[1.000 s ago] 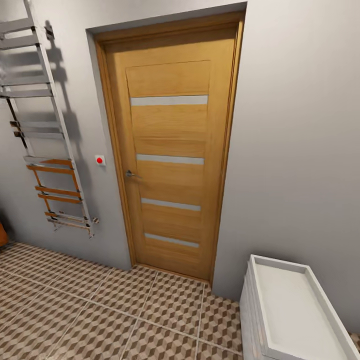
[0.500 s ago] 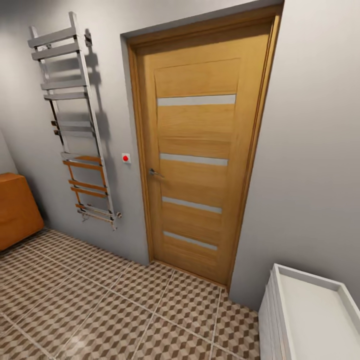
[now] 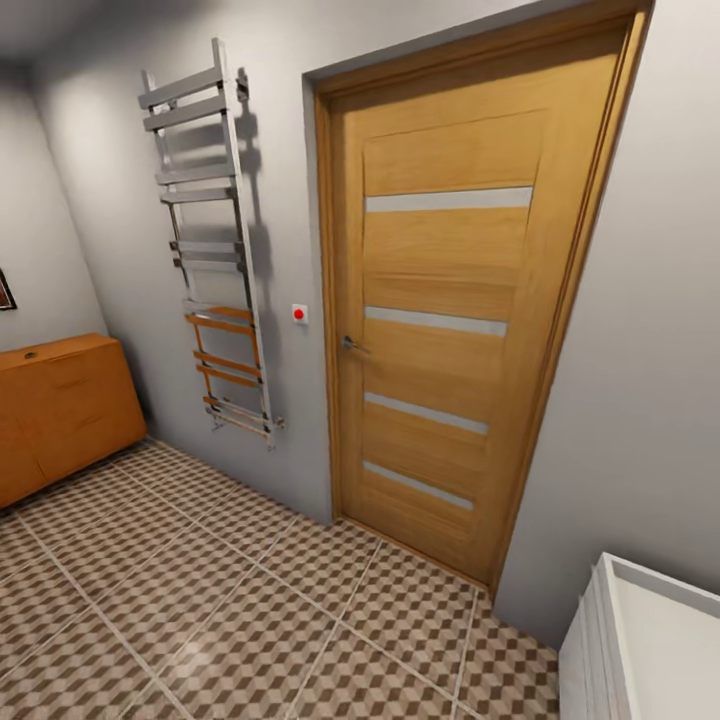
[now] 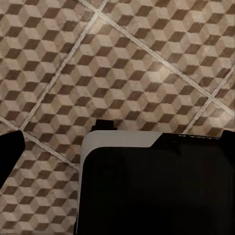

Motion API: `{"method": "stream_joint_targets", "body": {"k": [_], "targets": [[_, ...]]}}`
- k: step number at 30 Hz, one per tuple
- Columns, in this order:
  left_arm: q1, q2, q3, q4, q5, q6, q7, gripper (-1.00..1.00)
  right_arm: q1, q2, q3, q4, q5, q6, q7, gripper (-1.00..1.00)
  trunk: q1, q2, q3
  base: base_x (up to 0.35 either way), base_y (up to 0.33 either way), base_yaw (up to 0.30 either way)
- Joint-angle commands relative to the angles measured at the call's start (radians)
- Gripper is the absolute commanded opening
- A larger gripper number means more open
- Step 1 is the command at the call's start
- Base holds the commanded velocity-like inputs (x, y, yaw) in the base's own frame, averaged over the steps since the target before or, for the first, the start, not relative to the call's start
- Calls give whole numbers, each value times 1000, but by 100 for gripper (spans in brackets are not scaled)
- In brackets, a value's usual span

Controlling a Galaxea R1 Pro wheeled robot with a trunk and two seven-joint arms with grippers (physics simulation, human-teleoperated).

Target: Take the four mousetraps from the cabinet in the bathroom and place them on the bathroom floor. Make sure all four end up on the same floor surface, and ensure that at least two of them are either under or directly next to the same bathroom sink.

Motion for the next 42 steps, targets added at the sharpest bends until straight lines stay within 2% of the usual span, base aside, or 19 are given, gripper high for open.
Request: {"method": "stream_joint_targets", "body": {"k": [1, 9, 26, 42], "targets": [[-1, -2, -8, 1, 10, -3, 0, 100, -1, 0, 6, 3, 5, -3, -5, 100, 0, -1, -2, 0, 0, 285], [-1, -13, -7, 3, 13, -3, -1, 100, -1, -1, 6, 3, 2, -9, -4, 100, 0, -1, -2, 0, 0, 161], [-1, -19, -7, 4, 13, -3, -1, 100, -1, 0, 6, 3, -2, -7, -2, 100, 0, -1, -2, 0, 0, 33], [-1, -18, -7, 4, 13, -3, -2, 100, -1, -1, 6, 3, 3, -9, -2, 100, 0, -1, -2, 0, 0, 236]]}}
